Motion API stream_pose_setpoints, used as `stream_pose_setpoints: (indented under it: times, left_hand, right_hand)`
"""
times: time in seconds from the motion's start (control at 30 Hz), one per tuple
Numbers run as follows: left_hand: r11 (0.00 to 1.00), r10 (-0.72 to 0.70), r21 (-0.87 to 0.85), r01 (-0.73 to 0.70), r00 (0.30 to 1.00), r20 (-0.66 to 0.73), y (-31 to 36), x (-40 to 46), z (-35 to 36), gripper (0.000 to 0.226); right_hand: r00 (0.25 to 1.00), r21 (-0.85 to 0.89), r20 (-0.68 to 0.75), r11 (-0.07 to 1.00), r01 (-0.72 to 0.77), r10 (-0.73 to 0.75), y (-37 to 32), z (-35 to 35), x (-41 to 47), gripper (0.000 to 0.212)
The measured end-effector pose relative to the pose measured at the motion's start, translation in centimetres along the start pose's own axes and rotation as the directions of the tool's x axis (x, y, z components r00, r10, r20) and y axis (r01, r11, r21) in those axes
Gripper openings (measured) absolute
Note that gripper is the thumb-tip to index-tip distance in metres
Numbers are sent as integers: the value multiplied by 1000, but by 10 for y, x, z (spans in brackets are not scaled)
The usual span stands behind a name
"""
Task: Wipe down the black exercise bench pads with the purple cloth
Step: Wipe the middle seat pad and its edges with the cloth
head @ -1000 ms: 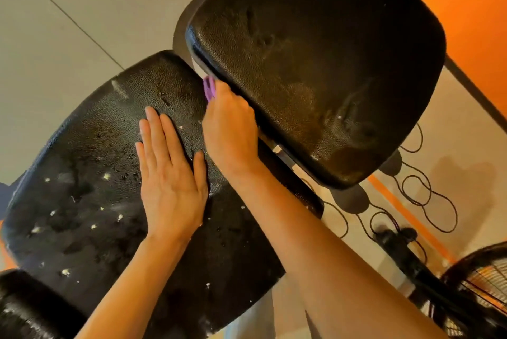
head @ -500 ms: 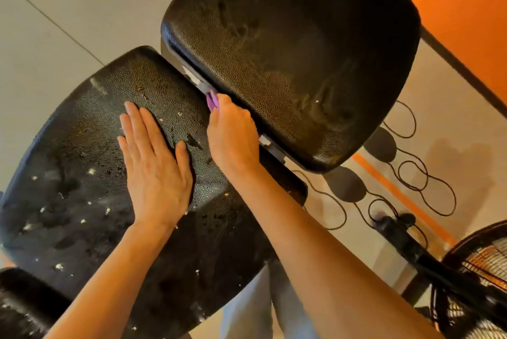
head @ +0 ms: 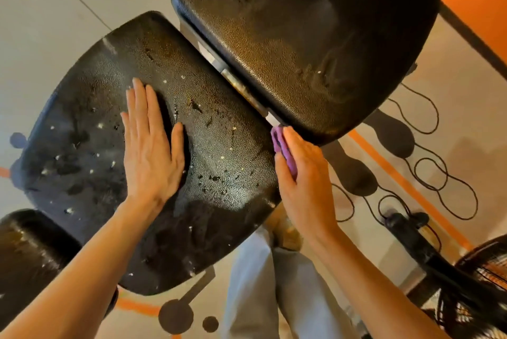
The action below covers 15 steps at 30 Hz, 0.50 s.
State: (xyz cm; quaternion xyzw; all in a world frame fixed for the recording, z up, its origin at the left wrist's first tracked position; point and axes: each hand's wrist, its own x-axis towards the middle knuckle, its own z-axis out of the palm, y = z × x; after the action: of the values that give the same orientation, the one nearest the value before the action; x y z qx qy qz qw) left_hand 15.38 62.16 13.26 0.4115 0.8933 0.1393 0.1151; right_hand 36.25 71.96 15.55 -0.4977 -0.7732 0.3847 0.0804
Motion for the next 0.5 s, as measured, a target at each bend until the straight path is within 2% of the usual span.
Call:
stream_pose_setpoints:
  times: [0.1, 0.2, 0.4, 0.5]
  left_hand:
    - [999, -34, 10, 34, 999, 42, -9, -24, 0, 65]
    - [999, -32, 6, 32, 997, 65, -16, -31, 3, 65]
    - [1000, -23, 15, 22, 997, 73, -20, -30, 9, 65]
    - [1000, -18, 16, 17, 998, 67, -22, -30, 11, 65]
  right_hand:
    - [996, -186, -7, 979, 85, -87, 7, 15, -6, 56]
    - [989, -230, -53, 966, 120, -136, 14, 22, -4, 50]
    - [982, -321, -186, 947, -27, -35, -1, 51, -19, 51]
    - [994, -421, -87, 907, 19, -61, -21, 81, -68, 56]
